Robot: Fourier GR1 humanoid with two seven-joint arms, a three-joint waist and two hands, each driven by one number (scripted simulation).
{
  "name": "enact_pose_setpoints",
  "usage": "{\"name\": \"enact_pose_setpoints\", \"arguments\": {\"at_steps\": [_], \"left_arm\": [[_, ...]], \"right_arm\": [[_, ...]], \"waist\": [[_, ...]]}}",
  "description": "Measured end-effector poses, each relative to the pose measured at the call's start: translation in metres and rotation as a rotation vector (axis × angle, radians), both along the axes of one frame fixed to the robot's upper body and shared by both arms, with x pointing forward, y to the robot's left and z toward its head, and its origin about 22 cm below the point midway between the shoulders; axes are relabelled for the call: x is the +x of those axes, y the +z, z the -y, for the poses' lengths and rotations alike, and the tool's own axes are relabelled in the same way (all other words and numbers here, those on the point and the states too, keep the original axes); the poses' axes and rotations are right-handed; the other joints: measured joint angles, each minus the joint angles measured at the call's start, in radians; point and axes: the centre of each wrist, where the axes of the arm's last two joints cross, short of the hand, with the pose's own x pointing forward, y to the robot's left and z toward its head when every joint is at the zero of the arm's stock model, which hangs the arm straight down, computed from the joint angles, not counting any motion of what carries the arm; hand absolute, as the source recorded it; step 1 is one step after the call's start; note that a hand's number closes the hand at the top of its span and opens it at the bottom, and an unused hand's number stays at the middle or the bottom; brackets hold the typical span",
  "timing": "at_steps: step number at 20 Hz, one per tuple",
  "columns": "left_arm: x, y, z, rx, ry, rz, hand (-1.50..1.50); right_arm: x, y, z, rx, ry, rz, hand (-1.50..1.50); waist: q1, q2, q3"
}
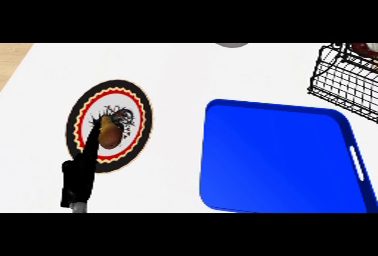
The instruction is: Pick the cupcake from the tray and place it in the tiered basket
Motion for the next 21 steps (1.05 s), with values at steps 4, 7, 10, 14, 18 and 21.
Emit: {"name": "enact_pose_setpoints", "arguments": {"at_steps": [4,7,10,14,18,21], "left_arm": [[-0.002,-0.002,0.0,-0.003,0.009,0.005,0.0],[-0.003,-0.003,0.0,0.0,0.012,0.002,0.0],[-0.005,-0.004,0.0,0.003,0.023,0.0,0.0],[-0.009,-0.004,-0.005,0.001,0.028,-0.001,0.0],[-0.012,-0.005,-0.009,0.002,0.047,0.0,0.0],[-0.015,-0.006,-0.009,0.003,0.058,-0.004,0.0]], "right_arm": [[-0.033,0.012,0.034,0.017,-0.169,0.06,-1.5],[-0.061,0.025,0.058,0.049,-0.268,0.081,-1.5],[-0.099,0.031,0.085,0.078,-0.317,0.086,-1.5],[-0.15,0.032,0.114,0.097,-0.343,0.085,-1.5],[-0.195,0.032,0.133,0.102,-0.331,0.069,-1.5],[-0.22,0.033,0.142,0.106,-0.3,0.063,-1.5]], "waist": [[-0.009,-0.001,0.001],[-0.015,-0.002,0.001],[-0.025,-0.004,0.002],[-0.036,-0.005,0.004],[-0.053,-0.007,0.005],[-0.064,-0.009,0.007]]}}
